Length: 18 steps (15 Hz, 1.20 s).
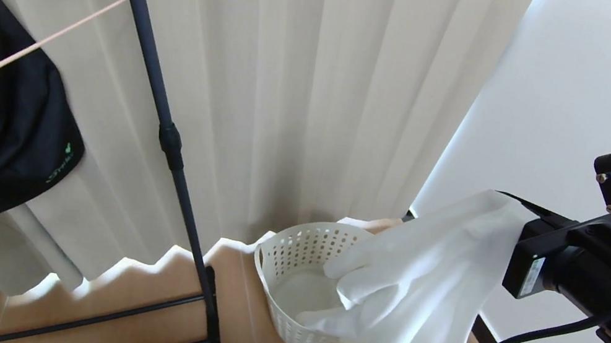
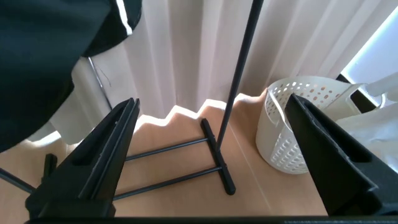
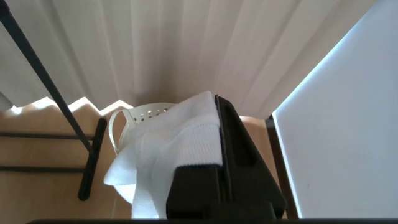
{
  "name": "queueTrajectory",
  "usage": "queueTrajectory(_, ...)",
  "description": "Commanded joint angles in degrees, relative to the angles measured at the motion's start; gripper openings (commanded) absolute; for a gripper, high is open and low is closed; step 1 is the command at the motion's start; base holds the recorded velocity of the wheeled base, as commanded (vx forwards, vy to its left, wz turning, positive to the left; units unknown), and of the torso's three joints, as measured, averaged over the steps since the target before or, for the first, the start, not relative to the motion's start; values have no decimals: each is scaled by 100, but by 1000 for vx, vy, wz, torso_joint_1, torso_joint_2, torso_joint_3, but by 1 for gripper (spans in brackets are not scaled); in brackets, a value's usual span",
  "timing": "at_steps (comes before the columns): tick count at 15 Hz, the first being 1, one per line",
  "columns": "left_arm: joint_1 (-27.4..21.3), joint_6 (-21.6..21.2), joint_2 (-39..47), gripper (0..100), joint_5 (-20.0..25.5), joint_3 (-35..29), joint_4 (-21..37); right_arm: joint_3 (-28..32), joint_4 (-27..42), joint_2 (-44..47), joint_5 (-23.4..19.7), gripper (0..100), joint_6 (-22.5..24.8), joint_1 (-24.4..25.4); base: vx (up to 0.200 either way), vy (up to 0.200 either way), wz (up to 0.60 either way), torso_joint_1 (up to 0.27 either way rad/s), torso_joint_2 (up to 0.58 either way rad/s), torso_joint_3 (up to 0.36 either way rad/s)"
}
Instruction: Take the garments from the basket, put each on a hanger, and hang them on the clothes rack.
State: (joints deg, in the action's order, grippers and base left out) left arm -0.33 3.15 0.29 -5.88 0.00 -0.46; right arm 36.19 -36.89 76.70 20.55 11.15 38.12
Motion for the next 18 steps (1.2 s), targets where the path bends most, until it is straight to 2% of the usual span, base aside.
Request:
queueTrajectory(1,-2,2,-3,100,-1,0,-6,2,-3,3,1,0,1,2,0,0,0,139,-471,-154)
queueTrajectory(9,7,2,-3,100,-1,0,-6,-7,-3,-6,1,0,1,2,0,0,0,173,-512,-162)
queueTrajectory(18,-2,2,-3,100,-1,0,-15,-42,-3,-15,1,0,1,2,0,0,0,225,-554,-327)
